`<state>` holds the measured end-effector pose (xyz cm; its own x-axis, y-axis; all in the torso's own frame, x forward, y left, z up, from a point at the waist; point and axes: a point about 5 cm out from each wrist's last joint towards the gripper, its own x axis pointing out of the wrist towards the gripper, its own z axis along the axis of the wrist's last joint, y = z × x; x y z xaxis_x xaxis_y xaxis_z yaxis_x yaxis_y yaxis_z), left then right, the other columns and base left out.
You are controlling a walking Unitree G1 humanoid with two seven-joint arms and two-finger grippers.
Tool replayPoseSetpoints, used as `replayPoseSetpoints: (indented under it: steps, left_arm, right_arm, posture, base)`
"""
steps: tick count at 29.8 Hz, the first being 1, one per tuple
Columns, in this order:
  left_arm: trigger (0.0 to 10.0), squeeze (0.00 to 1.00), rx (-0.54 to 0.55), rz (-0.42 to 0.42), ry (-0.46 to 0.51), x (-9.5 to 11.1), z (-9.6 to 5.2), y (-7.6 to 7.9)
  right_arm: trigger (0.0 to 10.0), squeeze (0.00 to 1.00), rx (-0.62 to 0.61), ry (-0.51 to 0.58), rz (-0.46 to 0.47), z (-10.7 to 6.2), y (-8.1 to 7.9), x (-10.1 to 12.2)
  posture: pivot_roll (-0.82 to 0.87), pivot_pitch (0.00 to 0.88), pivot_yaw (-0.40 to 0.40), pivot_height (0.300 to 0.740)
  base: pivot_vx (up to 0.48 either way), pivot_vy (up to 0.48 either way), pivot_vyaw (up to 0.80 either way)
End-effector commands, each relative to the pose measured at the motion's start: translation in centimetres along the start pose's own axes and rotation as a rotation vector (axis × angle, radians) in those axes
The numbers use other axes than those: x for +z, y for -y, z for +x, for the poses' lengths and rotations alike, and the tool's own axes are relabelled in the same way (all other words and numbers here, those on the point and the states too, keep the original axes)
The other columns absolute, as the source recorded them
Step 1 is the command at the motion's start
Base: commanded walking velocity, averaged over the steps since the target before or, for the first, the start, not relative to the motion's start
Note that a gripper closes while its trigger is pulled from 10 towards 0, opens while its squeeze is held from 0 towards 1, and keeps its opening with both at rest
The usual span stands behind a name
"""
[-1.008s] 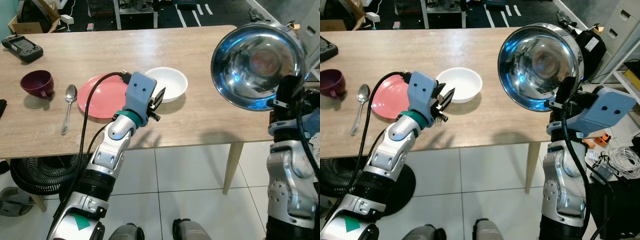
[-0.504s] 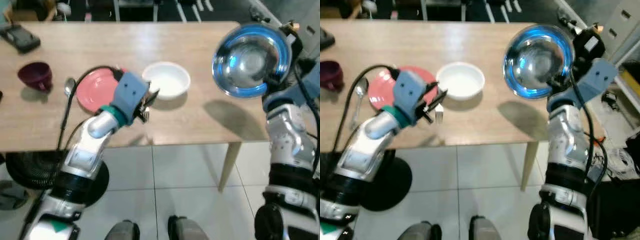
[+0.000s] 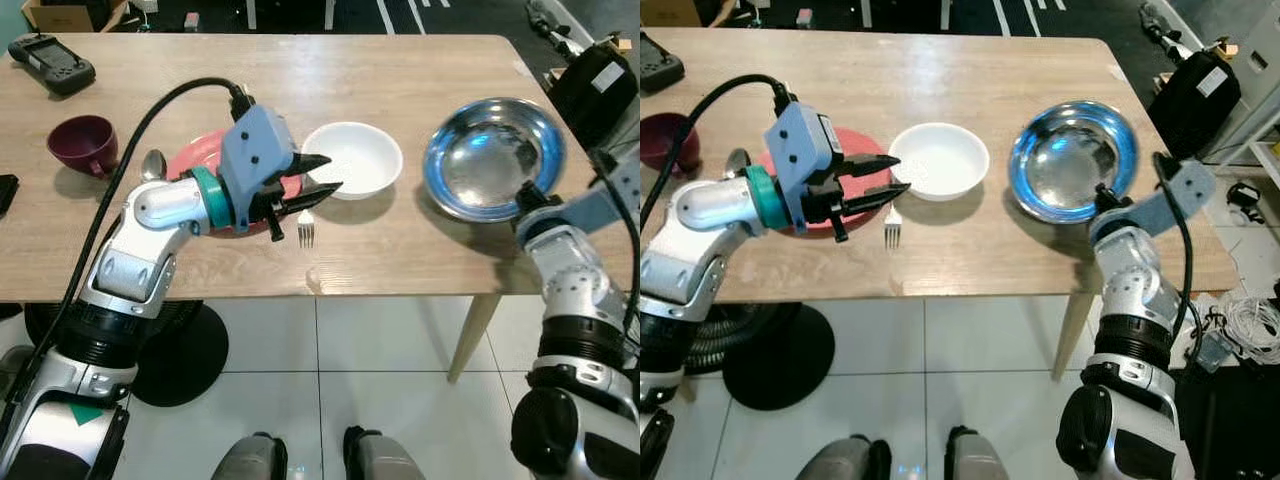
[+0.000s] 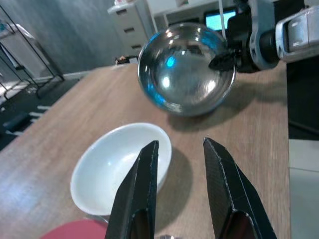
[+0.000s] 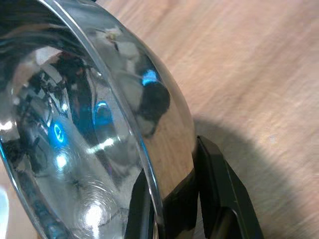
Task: Setting the table
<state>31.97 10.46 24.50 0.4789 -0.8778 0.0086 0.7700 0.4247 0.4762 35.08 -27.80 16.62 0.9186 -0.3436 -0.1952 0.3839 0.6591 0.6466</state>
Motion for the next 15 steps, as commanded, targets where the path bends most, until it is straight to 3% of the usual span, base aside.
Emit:
replayPoseSetpoints:
  steps: [1, 3, 5, 7, 10, 14, 15]
  left_arm:
    - [10.0, 0.00, -0.016, -0.017, -0.014, -0.3, 0.1, 0.4]
    - [10.0, 0.00, -0.022, -0.020, -0.014, -0.4, 0.1, 0.5]
    - [10.0, 0.00, -0.025, -0.037, -0.010, -0.3, 0.2, 0.8]
    - [10.0, 0.00, -0.028, -0.044, -0.008, -0.3, 0.2, 0.9]
    - [10.0, 0.00, -0.032, -0.049, -0.008, -0.4, 0.1, 1.1]
    - [10.0, 0.00, -0.053, -0.062, -0.012, -0.5, 0.1, 1.3]
    - [10.0, 0.00, -0.056, -0.065, -0.012, -0.5, 0.1, 1.4]
  right_arm:
    - [10.0, 0.00, -0.002, 0.060, 0.060, 0.2, 0.1, 1.8]
    - [10.0, 0.00, -0.011, 0.110, 0.111, 0.3, 0.5, 3.1]
    - [10.0, 0.00, -0.071, 0.205, 0.189, 0.3, 2.1, 5.5]
    - [10.0, 0.00, -0.097, 0.228, 0.217, 0.1, 2.8, 6.2]
    - [10.0, 0.00, -0.104, 0.227, 0.218, 0.0, 3.4, 6.6]
    - [10.0, 0.00, -0.090, 0.142, 0.155, 0.0, 4.2, 6.0]
    - [10.0, 0.12, -0.077, 0.111, 0.156, -0.1, 4.2, 5.4]
  posture:
    - [0.10, 0.057, 0.059, 0.740]
    - [0.10, 0.058, 0.056, 0.740]
    - [0.09, 0.057, 0.056, 0.740]
    - [0.09, 0.058, 0.058, 0.740]
    - [0.09, 0.058, 0.060, 0.740]
    - [0.08, 0.059, 0.061, 0.740]
    - [0.08, 0.059, 0.061, 0.740]
  base:
    - [0.000, 0.000, 0.00]
    - [0.000, 0.000, 0.00]
    - [0.000, 0.000, 0.00]
    - [0.000, 0.000, 0.00]
    - [0.000, 0.000, 0.00]
    - [0.000, 0.000, 0.00]
    - [0.000, 0.000, 0.00]
